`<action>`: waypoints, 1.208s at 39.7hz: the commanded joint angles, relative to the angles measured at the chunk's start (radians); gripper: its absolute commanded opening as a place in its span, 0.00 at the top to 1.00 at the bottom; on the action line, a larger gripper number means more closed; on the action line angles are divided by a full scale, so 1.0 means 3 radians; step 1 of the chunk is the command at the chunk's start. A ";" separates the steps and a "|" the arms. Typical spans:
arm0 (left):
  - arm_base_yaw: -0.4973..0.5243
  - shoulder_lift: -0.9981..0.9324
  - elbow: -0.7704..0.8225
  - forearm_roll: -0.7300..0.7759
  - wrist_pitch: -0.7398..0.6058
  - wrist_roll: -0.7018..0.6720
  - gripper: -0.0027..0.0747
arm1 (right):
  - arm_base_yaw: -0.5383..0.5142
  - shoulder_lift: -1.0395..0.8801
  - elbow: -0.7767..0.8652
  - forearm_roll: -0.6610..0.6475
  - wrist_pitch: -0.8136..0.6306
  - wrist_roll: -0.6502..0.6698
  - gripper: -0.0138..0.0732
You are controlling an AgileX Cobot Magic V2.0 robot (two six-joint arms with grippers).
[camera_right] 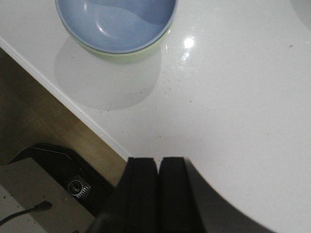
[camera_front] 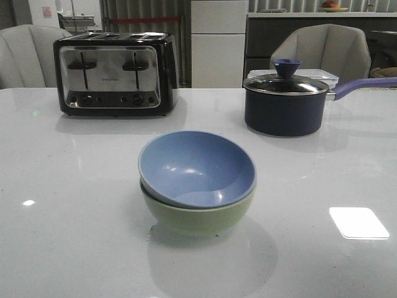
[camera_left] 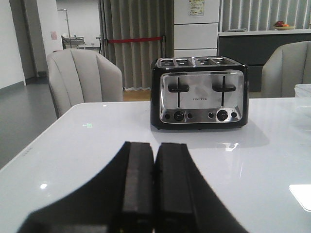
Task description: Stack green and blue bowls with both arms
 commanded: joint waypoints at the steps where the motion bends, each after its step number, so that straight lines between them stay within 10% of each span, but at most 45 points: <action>1: -0.0014 -0.0063 0.0016 -0.0019 -0.0285 -0.0015 0.84 | -0.0030 -0.0026 -0.0102 0.0035 -0.0159 0.0001 0.78; 12: -0.0014 -0.0063 0.0016 -0.0019 -0.0285 -0.0015 0.84 | -0.0176 -0.0184 -0.0078 0.0005 -0.0259 -0.0018 0.78; 32: -0.0014 -0.0063 0.0016 -0.0019 -0.0285 -0.0015 0.84 | -0.1722 -0.2179 0.1396 0.0005 -0.1957 -0.0018 0.78; 48: -0.0014 -0.0063 0.0016 -0.0019 -0.0285 -0.0015 0.84 | -0.1739 -0.2882 0.2249 0.0005 -0.2425 -0.0018 0.78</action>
